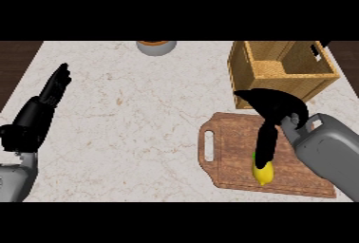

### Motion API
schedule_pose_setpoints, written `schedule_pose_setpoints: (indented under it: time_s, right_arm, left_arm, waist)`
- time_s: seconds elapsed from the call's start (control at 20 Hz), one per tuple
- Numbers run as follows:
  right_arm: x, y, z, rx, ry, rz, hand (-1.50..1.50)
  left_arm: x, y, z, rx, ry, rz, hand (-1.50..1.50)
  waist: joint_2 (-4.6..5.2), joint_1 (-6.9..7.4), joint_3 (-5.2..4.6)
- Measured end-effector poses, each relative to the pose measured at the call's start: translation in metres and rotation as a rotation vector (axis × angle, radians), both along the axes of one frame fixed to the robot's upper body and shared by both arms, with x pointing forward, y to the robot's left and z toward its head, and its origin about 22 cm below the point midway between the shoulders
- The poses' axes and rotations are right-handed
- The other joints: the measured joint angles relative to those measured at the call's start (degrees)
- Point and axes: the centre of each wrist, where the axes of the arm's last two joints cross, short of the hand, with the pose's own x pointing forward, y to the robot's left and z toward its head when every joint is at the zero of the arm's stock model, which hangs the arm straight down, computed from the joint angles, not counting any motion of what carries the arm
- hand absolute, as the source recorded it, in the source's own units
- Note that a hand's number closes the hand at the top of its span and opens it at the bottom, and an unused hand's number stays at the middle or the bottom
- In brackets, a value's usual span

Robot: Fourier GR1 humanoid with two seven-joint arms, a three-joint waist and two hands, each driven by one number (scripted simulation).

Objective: Pick the lemon from the cutting board and place it in the basket

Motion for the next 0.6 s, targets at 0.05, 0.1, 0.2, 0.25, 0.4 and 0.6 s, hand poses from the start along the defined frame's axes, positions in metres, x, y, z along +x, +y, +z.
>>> schedule_pose_setpoints:
  time_s: [0.05,0.1,0.2,0.25,0.4,0.6]
  right_arm:
    - [-0.002,-0.002,-0.005,-0.010,0.015,-0.002,-1.50]
    - [0.000,-0.005,-0.013,-0.025,0.031,-0.006,-1.50]
    - [-0.003,-0.005,-0.026,-0.049,0.060,-0.008,-1.50]
    - [-0.003,-0.007,-0.031,-0.059,0.072,-0.008,-1.50]
    - [-0.009,-0.007,-0.044,-0.082,0.086,-0.012,-1.50]
    - [-0.018,-0.016,-0.060,-0.110,0.098,-0.020,-1.50]
  left_arm:
    - [0.000,-0.001,0.002,0.001,0.002,-0.001,0.00]
    - [0.001,-0.002,0.001,0.001,0.001,-0.004,0.00]
    - [0.001,0.001,-0.003,-0.001,0.003,-0.004,0.00]
    - [0.001,-0.002,-0.005,-0.003,0.005,-0.008,0.00]
    - [0.000,-0.001,-0.007,-0.005,0.003,-0.005,0.00]
    - [-0.002,-0.004,-0.008,0.000,0.000,-0.008,0.00]
  waist:
    - [-0.03,-0.01,0.00]
    - [0.04,0.11,0.01]
    - [0.08,0.16,0.01]
    - [0.09,0.21,0.02]
    - [0.06,0.28,0.03]
    - [0.05,0.22,0.05]
